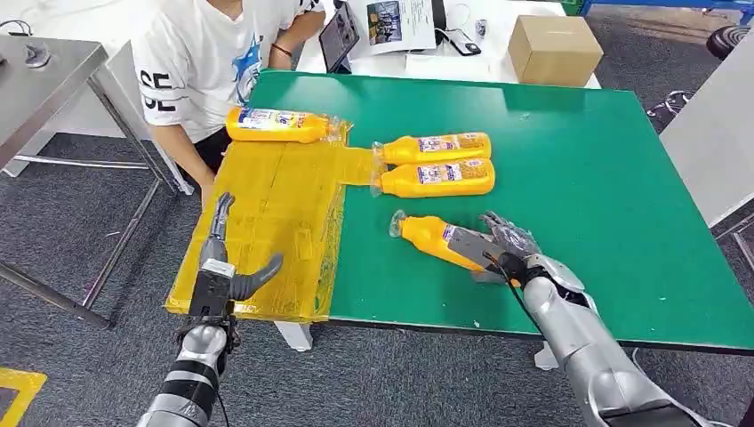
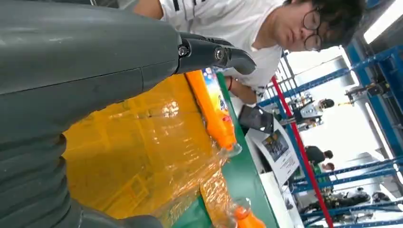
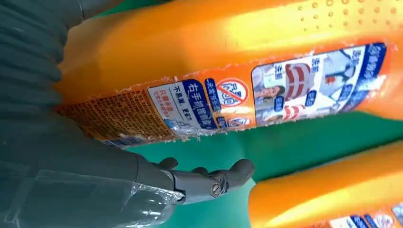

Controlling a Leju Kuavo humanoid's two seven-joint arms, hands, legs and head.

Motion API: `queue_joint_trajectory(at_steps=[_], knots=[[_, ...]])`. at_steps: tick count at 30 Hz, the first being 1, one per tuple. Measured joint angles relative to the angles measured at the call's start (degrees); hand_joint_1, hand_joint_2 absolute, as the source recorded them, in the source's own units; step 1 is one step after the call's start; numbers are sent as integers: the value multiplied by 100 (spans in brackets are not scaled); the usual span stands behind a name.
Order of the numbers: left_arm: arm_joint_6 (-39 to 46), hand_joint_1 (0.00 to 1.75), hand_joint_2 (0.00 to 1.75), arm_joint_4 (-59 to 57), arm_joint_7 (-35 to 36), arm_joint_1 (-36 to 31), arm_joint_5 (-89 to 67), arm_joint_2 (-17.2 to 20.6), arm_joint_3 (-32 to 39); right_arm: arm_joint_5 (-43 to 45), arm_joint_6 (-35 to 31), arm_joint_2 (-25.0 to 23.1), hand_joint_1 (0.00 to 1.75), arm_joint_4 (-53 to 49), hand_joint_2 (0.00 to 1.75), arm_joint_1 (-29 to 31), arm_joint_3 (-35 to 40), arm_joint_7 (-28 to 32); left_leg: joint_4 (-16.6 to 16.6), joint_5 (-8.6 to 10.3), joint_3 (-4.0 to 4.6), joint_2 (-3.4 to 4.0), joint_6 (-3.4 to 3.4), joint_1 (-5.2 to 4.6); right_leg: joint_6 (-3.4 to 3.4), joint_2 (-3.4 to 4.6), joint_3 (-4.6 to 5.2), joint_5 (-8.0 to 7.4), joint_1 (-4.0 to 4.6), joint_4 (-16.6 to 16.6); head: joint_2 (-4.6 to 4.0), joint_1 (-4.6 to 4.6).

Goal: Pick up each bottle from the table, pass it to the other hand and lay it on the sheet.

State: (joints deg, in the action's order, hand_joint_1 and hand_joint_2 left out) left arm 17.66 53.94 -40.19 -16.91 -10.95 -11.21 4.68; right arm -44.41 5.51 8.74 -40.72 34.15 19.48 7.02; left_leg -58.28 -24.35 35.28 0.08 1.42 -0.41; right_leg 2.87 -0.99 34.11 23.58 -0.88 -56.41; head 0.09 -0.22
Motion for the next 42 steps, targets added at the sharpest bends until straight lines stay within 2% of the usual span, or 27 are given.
queue_joint_trajectory(at_steps=[1,2,3,4,7,13,25,27,29,35,38,42], knots=[[-13,0,175,-28,0,-13,0,-2,0,37,59,13,0,35,175,35,35,9,0,0,-2,0,0,0,0,0,-2,0,0,0,0,0],[-24,0,175,-61,0,-30,0,-7,0,82,144,30,35,78,175,65,65,28,0,0,-4,0,0,0,0,0,-5,0,0,0,0,2],[-35,0,175,-101,0,-56,0,-7,0,142,238,53,150,127,175,110,107,53,0,0,-7,0,0,0,0,0,-7,0,0,0,0,0],[-44,0,175,-175,0,-90,0,-7,0,203,350,81,175,195,175,166,173,63,0,0,-10,2,0,0,0,1,-7,0,0,1,0,0],[-85,0,175,-327,0,-177,0,-13,-33,422,640,199,175,354,175,293,426,142,0,-1,-23,1,-1,1,0,0,-20,0,1,3,0,2],[-96,0,175,-539,0,-259,9,-54,-81,732,752,352,175,441,175,352,771,249,0,-2,-40,0,-1,1,0,0,-32,1,1,5,0,0],[-48,0,175,-640,0,-253,63,-122,-177,1215,304,527,175,123,175,46,909,319,0,-3,-54,-3,0,2,0,-1,-55,1,2,9,0,2],[-50,0,175,-638,0,-237,74,-133,-181,1303,-80,500,175,-95,175,-151,874,437,0,-3,-53,-2,0,3,0,0,-58,1,4,8,0,2],[-135,0,175,-616,4,-186,100,-153,-179,1311,-728,403,175,-447,175,-442,702,678,1,-3,-42,-2,0,3,0,0,-54,1,4,4,0,4],[-879,0,175,-216,357,106,615,-332,-234,1092,-3068,-516,175,-2500,175,-1485,-29,1815,0,1,8,-7,-5,9,0,-2,12,1,9,-7,0,-4],[-1354,0,175,13,615,203,1024,-406,-429,986,-3782,-845,175,-3366,175,-1732,-340,2158,1,2,19,-28,-7,14,-4,-16,13,7,11,-8,0,0],[-1773,0,175,269,820,245,1417,-433,-711,1025,-4151,-1069,175,-3913,175,-1993,-623,2516,1,-2,23,-24,-3,5,-3,-13,14,6,4,-3,0,2]])
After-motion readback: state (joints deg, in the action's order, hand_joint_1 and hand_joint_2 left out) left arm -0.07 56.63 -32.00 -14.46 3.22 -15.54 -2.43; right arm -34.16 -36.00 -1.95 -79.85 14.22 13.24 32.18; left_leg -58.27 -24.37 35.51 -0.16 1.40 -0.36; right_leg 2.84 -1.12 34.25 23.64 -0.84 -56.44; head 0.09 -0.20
